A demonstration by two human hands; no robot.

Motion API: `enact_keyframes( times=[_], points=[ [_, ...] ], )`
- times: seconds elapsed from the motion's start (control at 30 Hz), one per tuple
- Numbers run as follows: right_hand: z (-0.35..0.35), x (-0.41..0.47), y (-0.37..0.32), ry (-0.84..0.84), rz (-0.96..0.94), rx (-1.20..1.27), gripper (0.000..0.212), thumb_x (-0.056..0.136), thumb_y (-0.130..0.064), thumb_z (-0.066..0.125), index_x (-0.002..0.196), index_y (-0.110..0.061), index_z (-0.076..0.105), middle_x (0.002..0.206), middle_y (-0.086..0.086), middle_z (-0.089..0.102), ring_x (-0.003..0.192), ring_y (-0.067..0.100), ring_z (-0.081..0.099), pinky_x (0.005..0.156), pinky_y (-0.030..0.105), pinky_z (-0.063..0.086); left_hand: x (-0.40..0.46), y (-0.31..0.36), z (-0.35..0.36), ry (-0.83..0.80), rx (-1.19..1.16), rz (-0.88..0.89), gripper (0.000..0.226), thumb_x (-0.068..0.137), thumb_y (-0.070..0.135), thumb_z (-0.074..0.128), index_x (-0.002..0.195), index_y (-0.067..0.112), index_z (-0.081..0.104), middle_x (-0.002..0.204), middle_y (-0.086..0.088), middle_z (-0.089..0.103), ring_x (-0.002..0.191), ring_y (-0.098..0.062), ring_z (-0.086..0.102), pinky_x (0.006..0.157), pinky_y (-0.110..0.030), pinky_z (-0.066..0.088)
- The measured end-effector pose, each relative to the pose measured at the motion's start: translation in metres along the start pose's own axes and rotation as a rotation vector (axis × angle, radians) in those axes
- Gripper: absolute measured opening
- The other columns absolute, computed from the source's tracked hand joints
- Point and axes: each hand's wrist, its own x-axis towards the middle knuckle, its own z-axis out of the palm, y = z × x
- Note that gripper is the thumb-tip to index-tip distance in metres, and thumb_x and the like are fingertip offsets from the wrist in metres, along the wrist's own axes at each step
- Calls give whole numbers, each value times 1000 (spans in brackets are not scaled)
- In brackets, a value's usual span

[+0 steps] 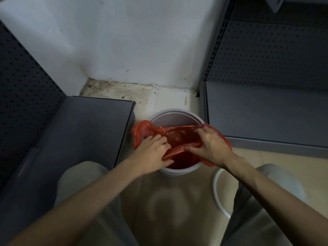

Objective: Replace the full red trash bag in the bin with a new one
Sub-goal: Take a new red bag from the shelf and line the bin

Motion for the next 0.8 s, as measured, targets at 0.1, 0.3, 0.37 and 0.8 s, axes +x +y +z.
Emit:
enact_keyframes(
  times=[0.1,0.3,0.37,0.8],
  points=[
    [0,-11,4,-65,-27,-71,72,75,-61,66,131,-18,51,127,5,52,119,25,48,100,40,43,-5,-4,3,20,-46,16,29,92,36,59,115,23,70,106,6,62,102,-15,53,92,-36,43],
    [0,-34,11,40,-263,-22,35,77,-9,63,110,-20,65,108,2,53,101,20,53,82,34,50,-25,-15,-4,162,-95,148,19,85,19,73,103,18,77,91,4,55,85,-11,50,77,-29,48],
    [1,-42,13,101,-336,-106,34,76,-6,63,106,-23,66,102,1,47,92,17,49,70,31,48,-32,-17,-7,161,-61,204,19,85,20,72,104,18,77,89,3,52,83,-12,49,73,-30,48],
    [22,-69,29,22,-410,-193,24,79,-15,49,98,-23,61,96,-3,49,86,15,47,69,31,48,-63,-19,7,110,-85,237,4,89,17,65,88,19,62,94,5,55,85,-11,51,73,-28,47]
  ],
)
